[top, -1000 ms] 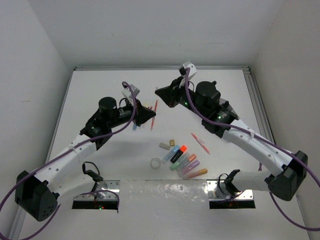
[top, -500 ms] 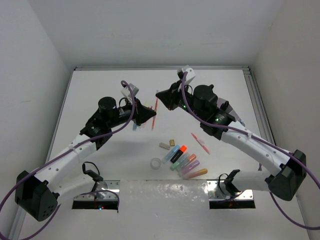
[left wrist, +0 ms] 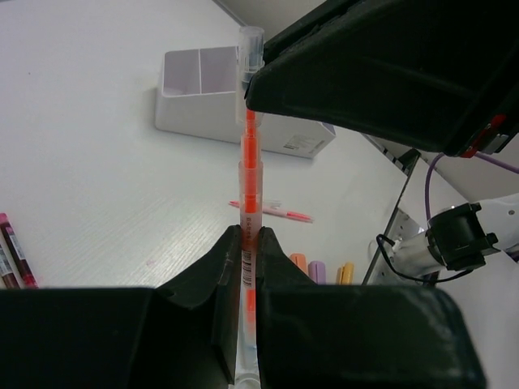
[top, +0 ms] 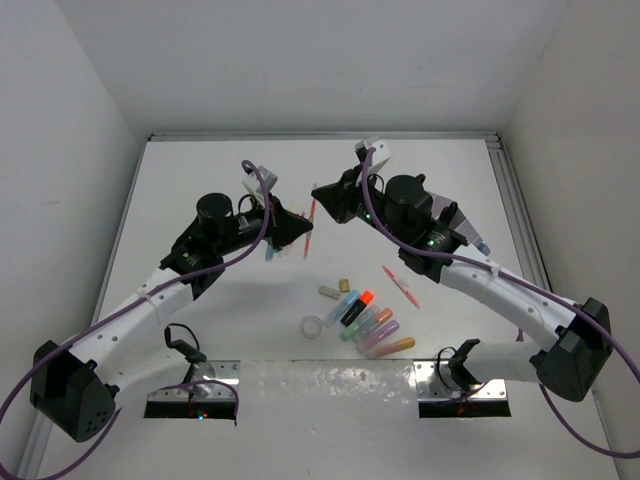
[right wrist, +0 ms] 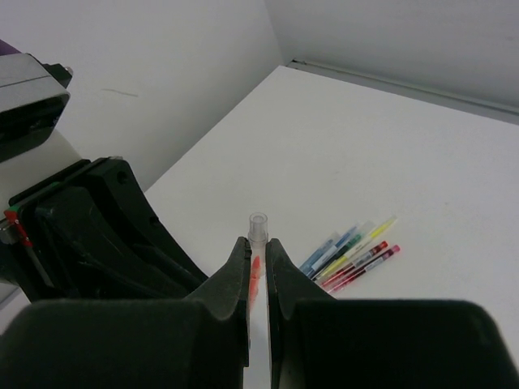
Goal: Sort the stationery into containers
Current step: Close the pen cap on the pen.
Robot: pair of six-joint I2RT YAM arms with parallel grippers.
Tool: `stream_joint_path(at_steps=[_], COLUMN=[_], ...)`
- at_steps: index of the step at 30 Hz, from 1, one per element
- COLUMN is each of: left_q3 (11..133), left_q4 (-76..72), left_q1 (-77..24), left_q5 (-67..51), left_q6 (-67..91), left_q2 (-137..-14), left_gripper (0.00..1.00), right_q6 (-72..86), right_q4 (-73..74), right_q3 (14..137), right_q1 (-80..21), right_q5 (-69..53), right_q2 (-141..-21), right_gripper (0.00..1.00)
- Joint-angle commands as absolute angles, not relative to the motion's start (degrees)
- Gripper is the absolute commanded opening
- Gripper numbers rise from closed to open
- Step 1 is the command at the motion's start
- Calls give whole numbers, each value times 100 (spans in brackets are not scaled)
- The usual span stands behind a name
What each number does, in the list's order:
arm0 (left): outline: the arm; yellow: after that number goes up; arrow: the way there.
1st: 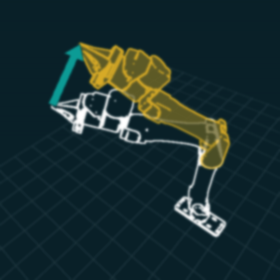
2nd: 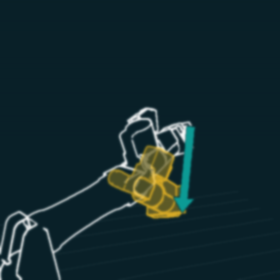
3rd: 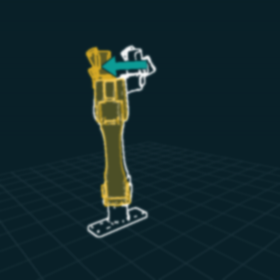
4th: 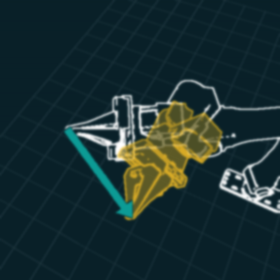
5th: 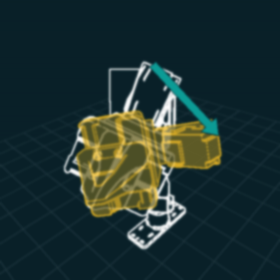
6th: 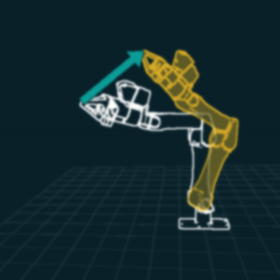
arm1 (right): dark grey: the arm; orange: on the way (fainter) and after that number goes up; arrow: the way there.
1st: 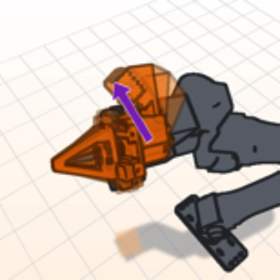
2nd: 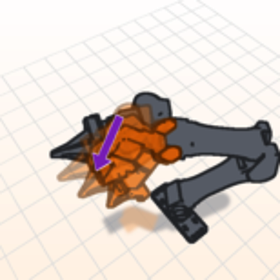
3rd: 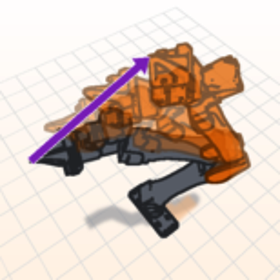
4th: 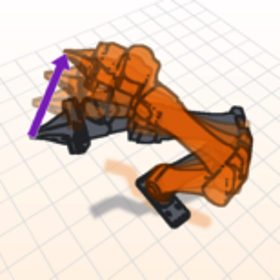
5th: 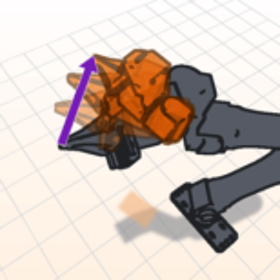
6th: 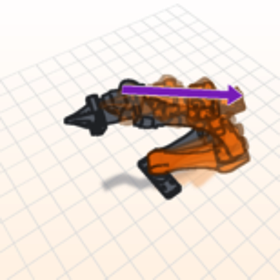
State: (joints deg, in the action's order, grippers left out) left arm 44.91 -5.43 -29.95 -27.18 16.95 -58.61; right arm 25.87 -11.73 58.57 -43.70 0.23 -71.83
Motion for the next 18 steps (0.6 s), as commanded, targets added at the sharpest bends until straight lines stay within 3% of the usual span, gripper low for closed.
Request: stream_joint_path(at_steps=[1, 18], left_q3=[4737, 4658], left_q4=[-949, -2257], left_q1=[-3023, -2575], left_q5=[-2707, -2751], left_q6=[1767, 2268], left_q2=[-5836, -5792], left_gripper=[0, 0], right_q6=[2786, 2867], right_q4=[-1573, -1741], right_q3=[5766, 5080], right_q1=[-4430, -4710], right_q5=[79, 193], right_q2=[-7172, -7198], right_gripper=[0, 0])
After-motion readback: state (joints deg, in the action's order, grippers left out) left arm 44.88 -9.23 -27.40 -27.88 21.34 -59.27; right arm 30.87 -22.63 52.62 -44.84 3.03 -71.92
